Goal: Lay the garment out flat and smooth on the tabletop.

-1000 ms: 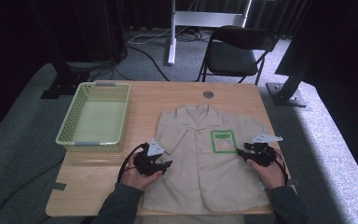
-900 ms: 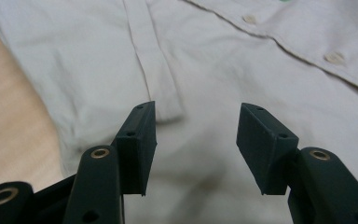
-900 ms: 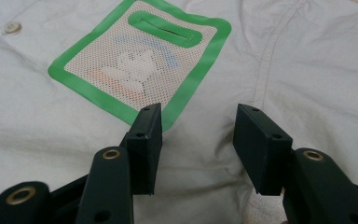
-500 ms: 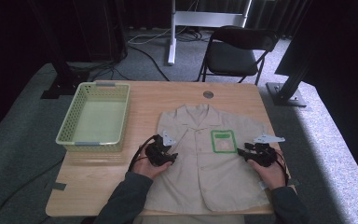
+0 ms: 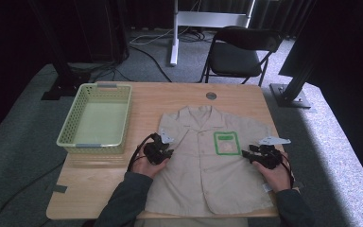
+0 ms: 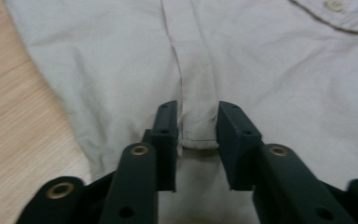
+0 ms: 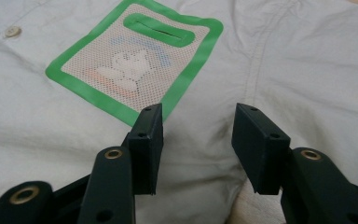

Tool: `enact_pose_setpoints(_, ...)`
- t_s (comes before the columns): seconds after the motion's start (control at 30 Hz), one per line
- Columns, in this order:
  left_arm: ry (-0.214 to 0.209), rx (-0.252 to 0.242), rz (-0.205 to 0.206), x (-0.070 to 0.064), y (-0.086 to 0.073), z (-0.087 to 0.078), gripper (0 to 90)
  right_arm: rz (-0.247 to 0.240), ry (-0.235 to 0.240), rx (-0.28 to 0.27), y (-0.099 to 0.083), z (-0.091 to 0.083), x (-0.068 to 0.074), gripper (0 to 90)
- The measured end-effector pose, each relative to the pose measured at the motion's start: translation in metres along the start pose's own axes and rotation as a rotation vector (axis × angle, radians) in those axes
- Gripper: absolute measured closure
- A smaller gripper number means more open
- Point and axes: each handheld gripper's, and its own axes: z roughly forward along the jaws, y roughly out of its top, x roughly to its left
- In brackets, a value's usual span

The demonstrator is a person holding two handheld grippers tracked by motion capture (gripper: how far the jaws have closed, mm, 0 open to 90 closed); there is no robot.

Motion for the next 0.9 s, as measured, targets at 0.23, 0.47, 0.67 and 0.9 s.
enact_pose_setpoints(0.23,0.028,-0.018,0.004,0.0,0.0,-0.005,81.1,-0.003,-0.019,-0.001,-0.001,-0.001,-0.001,55.5)
enact_pose_setpoints(0.47,0.036,-0.036,-0.012,0.002,-0.001,-0.008,81.3,0.002,-0.067,-0.01,0.001,-0.003,-0.002,59.3)
enact_pose_setpoints(0.67,0.04,-0.038,-0.016,0.003,-0.001,-0.009,81.3,0.036,-0.087,-0.017,0.004,-0.001,-0.008,60.3)
enact_pose_setpoints(0.9,0.048,-0.05,-0.019,0.003,-0.001,-0.011,81.3,0.025,-0.105,-0.004,0.004,0.001,-0.008,63.8)
